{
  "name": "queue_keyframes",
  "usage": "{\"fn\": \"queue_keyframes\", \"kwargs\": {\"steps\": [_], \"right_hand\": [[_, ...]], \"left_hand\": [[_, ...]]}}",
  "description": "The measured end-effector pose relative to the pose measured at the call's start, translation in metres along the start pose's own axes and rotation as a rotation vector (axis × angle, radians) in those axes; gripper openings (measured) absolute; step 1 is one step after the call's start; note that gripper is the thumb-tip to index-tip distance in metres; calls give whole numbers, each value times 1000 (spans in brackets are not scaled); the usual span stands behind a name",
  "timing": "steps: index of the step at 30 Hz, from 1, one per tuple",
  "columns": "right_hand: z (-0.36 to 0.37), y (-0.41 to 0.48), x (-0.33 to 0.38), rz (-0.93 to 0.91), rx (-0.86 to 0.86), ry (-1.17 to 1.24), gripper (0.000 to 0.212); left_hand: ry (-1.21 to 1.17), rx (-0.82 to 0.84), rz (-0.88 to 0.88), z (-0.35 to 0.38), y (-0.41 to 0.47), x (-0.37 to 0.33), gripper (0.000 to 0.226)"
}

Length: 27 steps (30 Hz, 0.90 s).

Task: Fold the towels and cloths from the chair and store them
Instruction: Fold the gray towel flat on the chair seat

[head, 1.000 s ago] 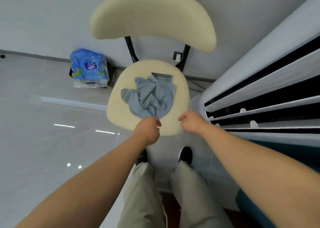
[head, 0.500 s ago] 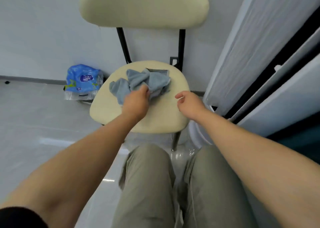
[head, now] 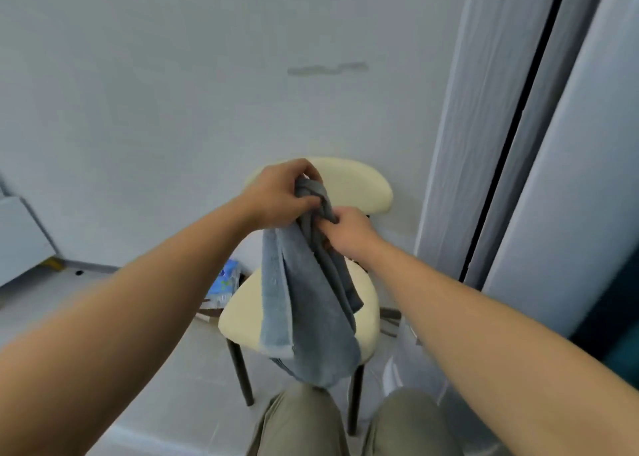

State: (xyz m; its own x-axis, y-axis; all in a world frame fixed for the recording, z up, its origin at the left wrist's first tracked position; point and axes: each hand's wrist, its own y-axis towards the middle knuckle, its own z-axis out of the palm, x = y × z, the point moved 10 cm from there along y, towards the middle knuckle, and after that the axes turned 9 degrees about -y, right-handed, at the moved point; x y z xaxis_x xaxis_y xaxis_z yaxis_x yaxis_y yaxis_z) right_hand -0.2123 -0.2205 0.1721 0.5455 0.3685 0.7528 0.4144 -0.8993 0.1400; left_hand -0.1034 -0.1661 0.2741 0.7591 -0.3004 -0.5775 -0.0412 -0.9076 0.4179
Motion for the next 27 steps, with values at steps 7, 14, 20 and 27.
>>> {"fn": "queue_keyframes", "kwargs": {"steps": [7, 14, 20, 27], "right_hand": [[-93, 6, 63, -36, -210, -318, 46], [-160, 2, 100, 2, -358, -321, 42], [-174, 4, 85, 81, -370, 58, 25], [-185, 6, 102, 59, -461, -415, 39]], "left_hand": [[272, -28, -36, -48, -4, 19, 40], [297, -6, -156, -71, -22, 49, 35], [356, -72, -276, -95, -31, 91, 25], [297, -208, -380, -115, -36, 119, 12]]}}
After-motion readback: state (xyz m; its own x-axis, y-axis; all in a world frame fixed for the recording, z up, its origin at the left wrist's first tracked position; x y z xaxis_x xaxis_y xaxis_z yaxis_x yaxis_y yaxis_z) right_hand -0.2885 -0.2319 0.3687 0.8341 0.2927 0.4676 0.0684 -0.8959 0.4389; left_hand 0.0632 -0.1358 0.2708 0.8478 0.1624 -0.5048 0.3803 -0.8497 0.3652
